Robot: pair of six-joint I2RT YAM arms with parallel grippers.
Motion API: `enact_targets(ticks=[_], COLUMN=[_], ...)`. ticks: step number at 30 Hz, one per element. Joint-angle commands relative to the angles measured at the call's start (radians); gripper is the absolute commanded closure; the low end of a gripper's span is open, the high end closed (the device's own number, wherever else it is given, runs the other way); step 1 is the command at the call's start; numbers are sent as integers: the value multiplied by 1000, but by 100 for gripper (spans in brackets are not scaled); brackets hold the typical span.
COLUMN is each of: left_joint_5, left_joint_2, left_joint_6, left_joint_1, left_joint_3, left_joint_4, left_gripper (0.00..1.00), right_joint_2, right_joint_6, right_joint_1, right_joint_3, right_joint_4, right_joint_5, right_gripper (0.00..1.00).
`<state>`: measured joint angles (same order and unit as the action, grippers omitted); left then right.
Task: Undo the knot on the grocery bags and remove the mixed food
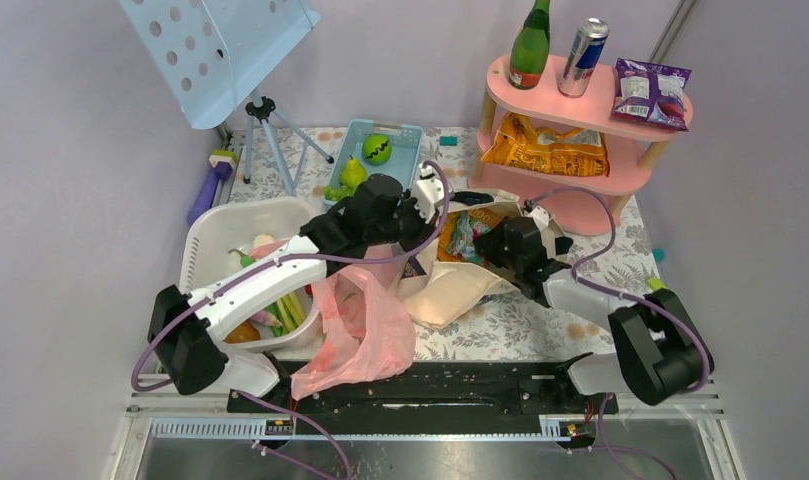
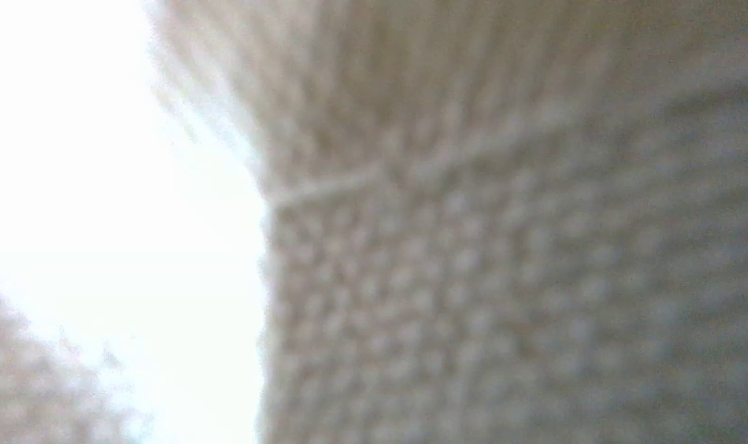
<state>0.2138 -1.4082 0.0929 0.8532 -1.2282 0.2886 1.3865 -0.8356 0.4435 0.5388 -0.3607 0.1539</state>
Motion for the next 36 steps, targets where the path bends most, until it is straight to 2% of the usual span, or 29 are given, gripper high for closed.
enact_targets(ticks=[1, 2, 3, 8, 11, 18, 23, 30, 32, 36], left_joint_5=[32, 14, 0, -65, -109, -156, -209, -332, -355, -364], left_joint_2=[73, 72, 69, 46, 26, 4, -15, 20, 41, 104], left_joint_6=[-54, -60, -63, -68, -82, -71, -90, -90, -90, -117], left_joint_1=[-32, -38, -42, -60, -73, -93, -117, -149, -163, -192], left_joint_3=[-3, -5, -9, -36, -64, -84, -111, -93, -82, -44], left_joint_4=[-108, -101, -91, -49, -20, 12, 53, 58, 55, 40], left_gripper=[100, 100, 100, 100, 100, 100, 100, 100, 100, 100], right_joint_2=[-118, -165, -216, -455, -572, -761, -769, -639, -617, -594], right_joint_6=[53, 66, 79, 140, 155, 184, 254, 419, 441, 417], right_joint_1=[6, 6, 6, 7, 6, 6, 6, -27, -86, -293], right_joint_3=[-34, -32, -29, 6, 47, 150, 288, 599, 640, 661], right_joint_4=[157, 176, 195, 303, 424, 605, 687, 912, 946, 1003], right_joint_5=[14, 16, 17, -11, -1, 81, 144, 367, 370, 231], right_gripper=[91, 98, 100, 100, 100, 100, 100, 100, 100, 100])
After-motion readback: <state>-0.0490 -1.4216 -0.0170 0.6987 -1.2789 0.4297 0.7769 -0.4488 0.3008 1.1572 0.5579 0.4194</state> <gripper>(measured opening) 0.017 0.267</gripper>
